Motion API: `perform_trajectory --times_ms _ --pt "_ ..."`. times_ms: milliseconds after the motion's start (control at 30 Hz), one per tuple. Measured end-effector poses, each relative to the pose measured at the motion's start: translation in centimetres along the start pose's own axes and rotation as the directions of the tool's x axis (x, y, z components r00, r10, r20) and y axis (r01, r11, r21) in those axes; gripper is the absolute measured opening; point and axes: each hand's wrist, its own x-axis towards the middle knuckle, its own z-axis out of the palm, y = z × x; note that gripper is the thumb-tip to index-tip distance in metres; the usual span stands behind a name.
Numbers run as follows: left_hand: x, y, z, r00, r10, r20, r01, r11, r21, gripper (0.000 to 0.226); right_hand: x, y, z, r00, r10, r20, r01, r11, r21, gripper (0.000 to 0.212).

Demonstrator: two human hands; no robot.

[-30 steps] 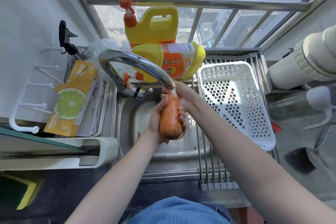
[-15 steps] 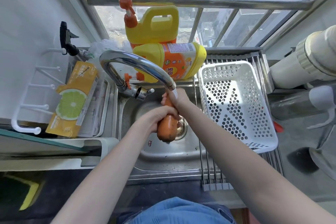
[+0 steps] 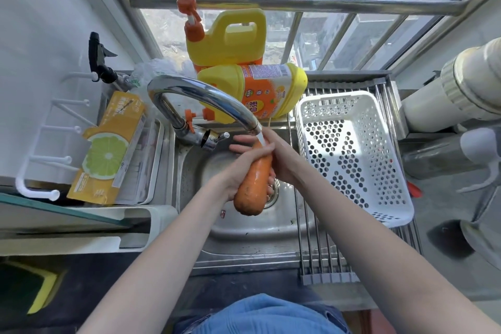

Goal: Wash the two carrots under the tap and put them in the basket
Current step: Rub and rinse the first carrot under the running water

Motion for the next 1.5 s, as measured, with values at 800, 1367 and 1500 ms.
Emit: perform_trajectory --times_ms 800,1367,1500 --pt "1.9 -1.6 -2.1 0.879 0.287 -0.38 -0.187 0.942 0.277 0.046 1.8 -0.2 2.8 0.706 -0.282 -0.65 -0.005 0.916 -0.402 0.042" --pt "2.7 -3.5 1.4 0.816 0.369 -0.446 -0.007 0.777 0.63 0.016 2.0 -1.3 2.4 0.778 -0.082 -0.622 0.0 0.991 -0.131 0.042" --pt "2.5 -4.5 2.0 0.64 0.563 -0.523 0.067 0.637 0.768 0.025 2.6 -0.2 2.7 0.644 -0.231 -0.729 0.08 0.969 -0.236 0.046"
